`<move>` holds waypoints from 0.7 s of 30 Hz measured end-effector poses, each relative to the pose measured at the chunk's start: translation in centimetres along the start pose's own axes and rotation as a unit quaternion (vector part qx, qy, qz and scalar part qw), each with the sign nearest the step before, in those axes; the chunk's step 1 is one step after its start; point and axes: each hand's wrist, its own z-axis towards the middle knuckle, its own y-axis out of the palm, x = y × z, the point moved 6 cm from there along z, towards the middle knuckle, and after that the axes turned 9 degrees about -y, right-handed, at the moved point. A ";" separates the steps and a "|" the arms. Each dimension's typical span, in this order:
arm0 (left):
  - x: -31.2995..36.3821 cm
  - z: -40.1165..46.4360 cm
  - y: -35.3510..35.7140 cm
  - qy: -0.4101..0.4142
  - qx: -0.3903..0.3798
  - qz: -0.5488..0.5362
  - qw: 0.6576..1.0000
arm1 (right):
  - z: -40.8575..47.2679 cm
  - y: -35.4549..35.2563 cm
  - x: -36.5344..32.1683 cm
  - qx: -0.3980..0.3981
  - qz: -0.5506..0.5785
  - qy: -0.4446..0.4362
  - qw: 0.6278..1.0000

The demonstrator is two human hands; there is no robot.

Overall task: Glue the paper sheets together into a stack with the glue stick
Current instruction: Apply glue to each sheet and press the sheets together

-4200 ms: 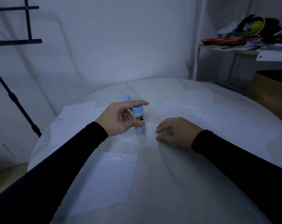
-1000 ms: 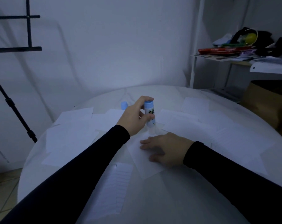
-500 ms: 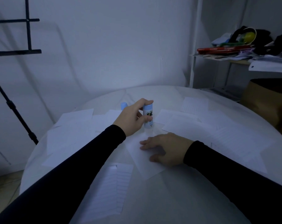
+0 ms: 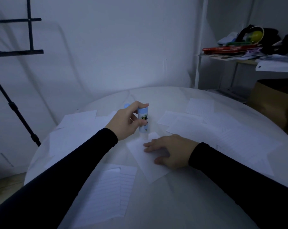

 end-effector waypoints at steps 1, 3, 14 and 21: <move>-0.1 -0.2 -0.2 -0.001 0.000 -0.003 1.000 | 0.0 0.0 0.0 -0.001 0.001 0.000 1.000; -0.3 -0.5 -0.6 -0.004 0.000 -0.009 1.000 | 0.0 0.0 0.1 0.001 0.004 0.000 1.000; -1.0 -2.4 -2.2 -0.022 0.014 -0.037 0.999 | 0.2 0.2 0.4 0.009 0.008 -0.002 1.000; -1.5 -2.9 -3.1 -0.025 0.009 -0.021 0.999 | 0.3 0.2 0.6 0.014 0.016 -0.008 1.000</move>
